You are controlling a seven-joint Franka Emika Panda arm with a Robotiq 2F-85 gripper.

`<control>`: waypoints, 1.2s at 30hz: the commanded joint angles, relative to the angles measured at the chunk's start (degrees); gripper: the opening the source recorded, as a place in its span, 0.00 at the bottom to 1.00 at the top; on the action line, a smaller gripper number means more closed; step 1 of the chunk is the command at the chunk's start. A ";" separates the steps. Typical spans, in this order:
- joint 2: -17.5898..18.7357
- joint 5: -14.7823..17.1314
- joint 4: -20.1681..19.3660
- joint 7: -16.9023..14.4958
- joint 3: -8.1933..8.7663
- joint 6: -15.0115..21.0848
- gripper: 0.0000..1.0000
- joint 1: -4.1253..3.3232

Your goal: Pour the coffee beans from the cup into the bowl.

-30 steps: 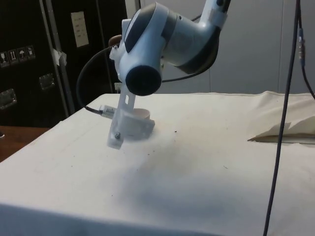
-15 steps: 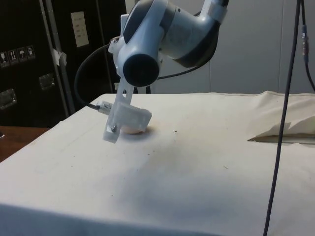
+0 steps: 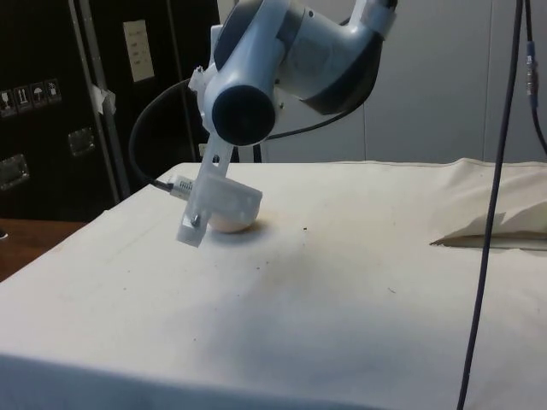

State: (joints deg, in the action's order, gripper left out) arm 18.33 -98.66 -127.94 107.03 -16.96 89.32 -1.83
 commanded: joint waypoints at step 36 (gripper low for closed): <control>-3.55 7.33 -3.04 -0.80 0.00 8.77 0.05 0.63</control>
State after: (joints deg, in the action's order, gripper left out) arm 15.36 -91.73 -130.63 106.80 -16.84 96.89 -1.49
